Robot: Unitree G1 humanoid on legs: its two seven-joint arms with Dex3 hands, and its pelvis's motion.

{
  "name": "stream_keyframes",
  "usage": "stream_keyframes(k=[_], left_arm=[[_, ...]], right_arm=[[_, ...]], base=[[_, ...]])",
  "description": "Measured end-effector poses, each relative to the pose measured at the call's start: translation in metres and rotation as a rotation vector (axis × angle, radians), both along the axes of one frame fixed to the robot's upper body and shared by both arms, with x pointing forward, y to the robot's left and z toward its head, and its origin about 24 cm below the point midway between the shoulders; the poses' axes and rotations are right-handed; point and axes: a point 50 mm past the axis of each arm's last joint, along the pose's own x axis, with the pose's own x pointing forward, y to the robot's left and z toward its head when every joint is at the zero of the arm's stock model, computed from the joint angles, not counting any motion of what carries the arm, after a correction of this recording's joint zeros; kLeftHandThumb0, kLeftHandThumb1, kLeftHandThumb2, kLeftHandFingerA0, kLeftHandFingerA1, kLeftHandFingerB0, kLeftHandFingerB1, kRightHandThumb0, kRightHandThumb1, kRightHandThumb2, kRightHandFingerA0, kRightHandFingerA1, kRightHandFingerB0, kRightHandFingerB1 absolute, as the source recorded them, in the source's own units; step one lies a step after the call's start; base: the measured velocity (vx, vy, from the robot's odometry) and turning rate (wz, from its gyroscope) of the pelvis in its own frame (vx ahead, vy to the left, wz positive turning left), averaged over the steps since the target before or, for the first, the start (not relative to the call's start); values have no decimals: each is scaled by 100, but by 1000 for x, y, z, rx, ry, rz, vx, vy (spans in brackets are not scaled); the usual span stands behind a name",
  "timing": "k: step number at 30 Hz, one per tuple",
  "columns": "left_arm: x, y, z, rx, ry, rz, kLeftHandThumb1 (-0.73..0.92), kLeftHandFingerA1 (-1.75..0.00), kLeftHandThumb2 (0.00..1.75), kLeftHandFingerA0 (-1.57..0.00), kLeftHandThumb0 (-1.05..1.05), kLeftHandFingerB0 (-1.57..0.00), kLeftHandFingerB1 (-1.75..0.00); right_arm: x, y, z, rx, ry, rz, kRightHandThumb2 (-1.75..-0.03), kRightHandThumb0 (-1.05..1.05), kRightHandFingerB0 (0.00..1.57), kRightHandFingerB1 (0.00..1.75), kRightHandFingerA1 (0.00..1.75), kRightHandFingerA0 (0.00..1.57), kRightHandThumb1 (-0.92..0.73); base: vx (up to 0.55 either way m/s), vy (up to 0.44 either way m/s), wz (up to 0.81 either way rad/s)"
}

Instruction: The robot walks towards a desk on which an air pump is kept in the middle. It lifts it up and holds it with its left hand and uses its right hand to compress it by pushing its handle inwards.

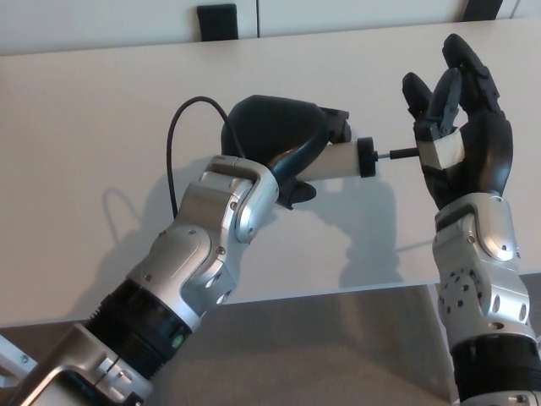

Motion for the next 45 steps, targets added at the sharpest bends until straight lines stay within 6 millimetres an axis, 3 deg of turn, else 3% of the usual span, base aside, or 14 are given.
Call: stream_keyframes(k=[9,10,14,15,24,25,27,29,36,38,39,42,43,45], left_arm=[[1,13,-9,-16,32,34,72,-158,61,-82,-21,-66,-46],[2,17,-11,-11,36,43,68,-163,59,-79,-11,-67,-47],[7,37,-18,12,54,86,48,-136,82,-110,-13,-57,-60],[9,43,-20,19,56,101,69,-169,57,-75,-15,-70,-48],[18,84,-29,62,85,173,67,-167,57,-72,-17,-78,-55],[18,89,-33,70,96,176,67,-171,52,-66,-12,-68,-91],[19,91,-34,73,99,175,67,-171,52,-66,-12,-68,-91],[18,90,-34,74,100,164,67,-171,51,-64,-9,-66,-95],[16,80,-37,75,97,116,62,-157,58,-73,-16,-65,-43],[15,77,-38,71,101,109,67,-166,55,-68,-12,-77,-59],[15,75,-39,70,104,104,71,-166,54,-72,-18,-46,-121],[14,65,-44,58,117,80,71,-166,54,-72,-18,-46,-121],[13,63,-45,52,121,76,53,-20,89,0,-76,-1,-19],[13,61,-45,45,124,71,59,0,93,0,-94,0,0]], right_arm=[[0,1,-3,-53,8,17,-75,-87,11,25,34,18,-85],[0,-3,-4,-74,10,15,-110,-36,0,48,48,0,-51],[-1,-15,-5,-100,12,-5,-110,-78,0,35,48,16,-75],[-1,-19,-5,-106,12,-14,-111,-74,1,30,44,6,-76],[-9,-58,0,-156,-17,-74,-110,-83,0,29,46,14,-74],[-11,-65,2,-163,-32,-84,-101,-85,8,32,41,11,-73],[-13,-68,3,-163,-40,-88,-101,-85,8,32,41,11,-73],[-15,-71,3,-161,-46,-91,-107,-37,0,48,48,0,-46],[-24,-76,3,-147,-63,-93,-99,-83,10,39,43,16,-71],[-26,-76,4,-144,-70,-93,-99,-82,10,39,43,15,-72],[-27,-76,5,-142,-76,-93,-99,-82,9,39,43,15,-72],[-33,-75,10,-141,-107,-94,-99,-82,9,39,43,15,-72],[-35,-75,11,-143,-114,-93,-98,-84,11,39,42,17,-71],[-36,-74,12,-145,-121,-92,-68,-81,13,25,31,23,-90]], base=[[0,0,0],[0,0,0],[0,0,0],[0,0,0],[0,0,0],[0,0,0],[0,0,0],[0,0,0],[0,0,0],[0,0,0],[0,0,0],[0,0,0],[0,0,0],[0,0,0]])
